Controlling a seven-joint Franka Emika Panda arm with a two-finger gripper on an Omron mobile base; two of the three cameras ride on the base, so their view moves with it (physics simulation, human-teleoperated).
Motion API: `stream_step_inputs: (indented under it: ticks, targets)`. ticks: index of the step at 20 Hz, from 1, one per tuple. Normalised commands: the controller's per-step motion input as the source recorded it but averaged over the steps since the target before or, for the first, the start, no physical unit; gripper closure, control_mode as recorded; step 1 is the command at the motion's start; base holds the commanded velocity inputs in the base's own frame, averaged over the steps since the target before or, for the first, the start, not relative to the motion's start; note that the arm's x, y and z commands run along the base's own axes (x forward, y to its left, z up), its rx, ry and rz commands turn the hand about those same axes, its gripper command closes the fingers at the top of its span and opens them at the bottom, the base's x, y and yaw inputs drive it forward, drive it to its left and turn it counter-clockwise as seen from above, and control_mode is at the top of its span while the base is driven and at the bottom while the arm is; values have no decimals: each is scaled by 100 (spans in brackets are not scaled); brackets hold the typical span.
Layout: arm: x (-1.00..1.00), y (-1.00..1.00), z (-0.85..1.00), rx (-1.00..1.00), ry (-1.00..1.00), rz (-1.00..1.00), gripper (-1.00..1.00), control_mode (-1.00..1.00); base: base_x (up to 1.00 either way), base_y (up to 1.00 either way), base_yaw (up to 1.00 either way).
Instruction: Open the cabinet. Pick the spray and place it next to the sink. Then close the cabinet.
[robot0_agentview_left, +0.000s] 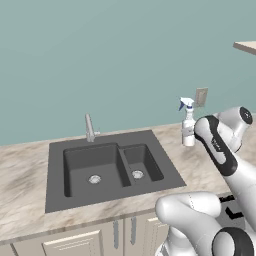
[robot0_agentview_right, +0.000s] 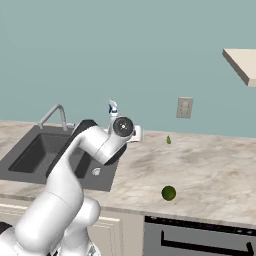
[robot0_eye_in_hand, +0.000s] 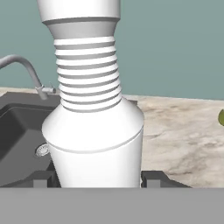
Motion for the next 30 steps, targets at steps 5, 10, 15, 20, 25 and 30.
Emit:
stream_step_inputs:
  ticks: [5, 10, 15, 20, 25, 30]
  targets:
    - [4, -4, -20, 13, 0, 14, 100, -100, 0, 0, 0]
    - [2, -7, -2, -1, 2, 4, 100, -100, 0, 0, 0]
    - [0, -1, -3, -4, 0, 1, 100, -100, 0, 0, 0]
    - [0, 0, -24, -4, 0, 0, 100, -100, 0, 0, 0]
    - [0, -3, -39, -2, -3, 0, 100, -100, 0, 0, 0]
    - [0, -7, -44, -1, -6, 0, 100, -100, 0, 0, 0]
